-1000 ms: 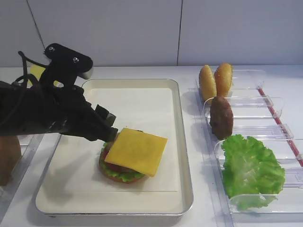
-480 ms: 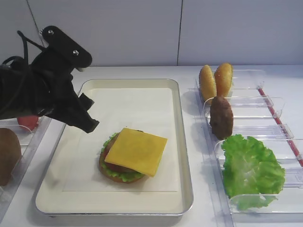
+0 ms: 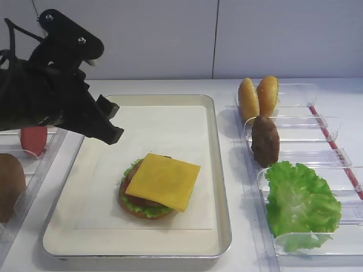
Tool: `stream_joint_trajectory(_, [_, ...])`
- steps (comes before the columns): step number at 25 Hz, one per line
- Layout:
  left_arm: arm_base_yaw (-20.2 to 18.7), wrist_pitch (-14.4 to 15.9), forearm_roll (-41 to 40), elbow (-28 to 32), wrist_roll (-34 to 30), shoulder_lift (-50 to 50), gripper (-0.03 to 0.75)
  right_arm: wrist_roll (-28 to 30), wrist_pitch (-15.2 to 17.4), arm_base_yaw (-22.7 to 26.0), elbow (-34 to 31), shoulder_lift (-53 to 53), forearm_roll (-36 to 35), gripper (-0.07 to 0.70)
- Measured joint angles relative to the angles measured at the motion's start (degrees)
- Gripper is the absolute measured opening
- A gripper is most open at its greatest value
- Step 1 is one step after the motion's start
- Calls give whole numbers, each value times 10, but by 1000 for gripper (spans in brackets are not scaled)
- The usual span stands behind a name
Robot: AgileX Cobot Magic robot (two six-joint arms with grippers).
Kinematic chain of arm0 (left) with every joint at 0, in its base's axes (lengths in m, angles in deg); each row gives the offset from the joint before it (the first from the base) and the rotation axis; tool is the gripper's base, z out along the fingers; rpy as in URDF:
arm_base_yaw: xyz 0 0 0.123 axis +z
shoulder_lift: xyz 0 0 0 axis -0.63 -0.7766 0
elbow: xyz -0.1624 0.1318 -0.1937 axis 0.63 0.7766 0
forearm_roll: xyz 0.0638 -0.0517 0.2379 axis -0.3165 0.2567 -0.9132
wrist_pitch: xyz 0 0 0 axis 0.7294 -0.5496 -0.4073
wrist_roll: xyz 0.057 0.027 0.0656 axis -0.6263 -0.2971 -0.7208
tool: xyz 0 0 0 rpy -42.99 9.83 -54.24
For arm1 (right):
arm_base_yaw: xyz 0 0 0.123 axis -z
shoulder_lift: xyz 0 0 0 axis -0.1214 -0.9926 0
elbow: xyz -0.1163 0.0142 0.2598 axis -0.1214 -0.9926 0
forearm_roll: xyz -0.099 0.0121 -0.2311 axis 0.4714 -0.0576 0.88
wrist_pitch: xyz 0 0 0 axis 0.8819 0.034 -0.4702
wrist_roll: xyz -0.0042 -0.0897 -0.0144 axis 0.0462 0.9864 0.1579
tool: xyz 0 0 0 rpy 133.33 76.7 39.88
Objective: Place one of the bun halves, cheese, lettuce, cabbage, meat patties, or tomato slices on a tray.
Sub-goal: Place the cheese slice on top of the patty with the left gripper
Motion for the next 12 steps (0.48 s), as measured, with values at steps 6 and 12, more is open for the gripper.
stream_joint_trajectory(6, [0, 17, -31, 3, 70, 22, 425, 0, 0, 0, 0, 0, 0, 447])
stream_joint_trajectory(12, [8, 161, -255, 26, 369, 39, 425, 0, 0, 0, 0, 0, 0, 447])
